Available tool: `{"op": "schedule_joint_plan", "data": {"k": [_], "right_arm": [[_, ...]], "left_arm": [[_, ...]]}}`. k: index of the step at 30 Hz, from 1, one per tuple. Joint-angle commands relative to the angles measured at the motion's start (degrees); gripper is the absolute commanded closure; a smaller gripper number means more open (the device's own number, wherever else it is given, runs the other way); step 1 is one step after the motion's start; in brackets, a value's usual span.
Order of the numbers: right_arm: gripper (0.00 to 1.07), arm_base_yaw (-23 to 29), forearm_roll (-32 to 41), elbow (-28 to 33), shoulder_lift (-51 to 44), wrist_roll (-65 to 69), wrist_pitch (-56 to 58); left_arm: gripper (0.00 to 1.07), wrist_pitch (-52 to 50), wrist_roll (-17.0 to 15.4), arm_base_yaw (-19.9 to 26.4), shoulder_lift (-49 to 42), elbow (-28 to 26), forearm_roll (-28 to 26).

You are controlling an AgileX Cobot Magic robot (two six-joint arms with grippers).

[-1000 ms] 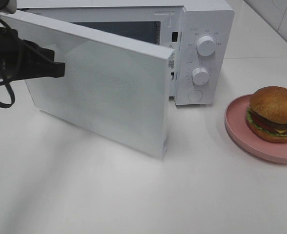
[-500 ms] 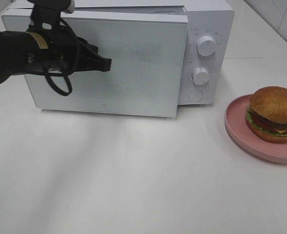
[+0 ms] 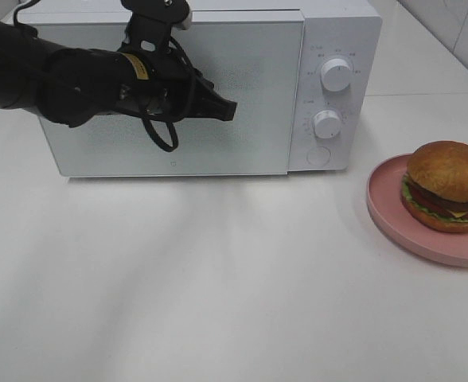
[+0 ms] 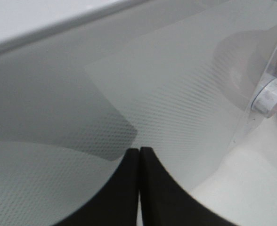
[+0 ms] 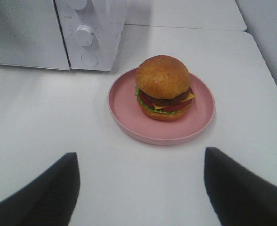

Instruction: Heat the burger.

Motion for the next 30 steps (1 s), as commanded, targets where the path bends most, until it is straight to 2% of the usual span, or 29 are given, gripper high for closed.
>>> {"op": "schedule_joint_plan", "data": {"k": [1,5,11,14,16,17,18,19,20,22,26,30], "right_arm": [[0.4,-0.2,-0.1,0.0,-1.7,-0.5,-0.4],[0.4,-0.2,-0.1,0.0,-1.7,-0.5,-0.4],[0.4,-0.2,-0.1,0.0,-1.7,-0.5,-0.4],[0.4,-0.2,-0.1,0.0,-1.7,-0.5,-0.4],[0.4,-0.2,-0.1,0.0,-1.7,-0.5,-0.4],[0.4,-0.2,-0.1,0.0,-1.7,-0.5,-0.4],[0.4,-0.2,-0.1,0.0,-1.7,-0.5,-0.4],[0.4,-0.2,-0.1,0.0,-1.7,-0.5,-0.4],[0.4,-0.2,-0.1,0.0,-1.7,-0.5,-0.4],[0.4,-0.2,-0.1,0.0,-1.7,-0.5,-0.4],[0.4,-0.2,-0.1,0.0,-1.7,-0.5,-0.4],[0.4,-0.2,-0.1,0.0,-1.7,-0.5,-0.4]], "left_arm": [[1.06,-6.4,-0.2,0.7,2.3,-6.0,-1.8],[1.06,-6.0,-0.2,-0.2,4.3,-9.3,-1.8],[1.06,-4.9,-0.2,-1.5,3.7,-10.0,-1.8],[1.06,0.5,0.1,-2.3,2.2,-10.0,-1.8],[1.06,7.8,0.2,-2.8,0.3,-10.0,-1.7],[1.06,7.8,0.2,-2.8,0.3,-10.0,-1.7],[1.06,12.9,0.2,-3.0,-1.2,-10.0,-1.5],[1.06,12.9,0.2,-3.0,-1.2,-10.0,-1.5],[1.06,17.9,0.2,-3.0,-3.2,-10.0,-1.3],[1.06,19.9,0.2,-3.0,-4.4,-10.0,-1.3],[1.06,31.5,0.2,-3.0,-10.0,-10.0,-1.3],[1.06,38.1,0.2,-2.9,-13.6,-10.0,-1.3]]}}
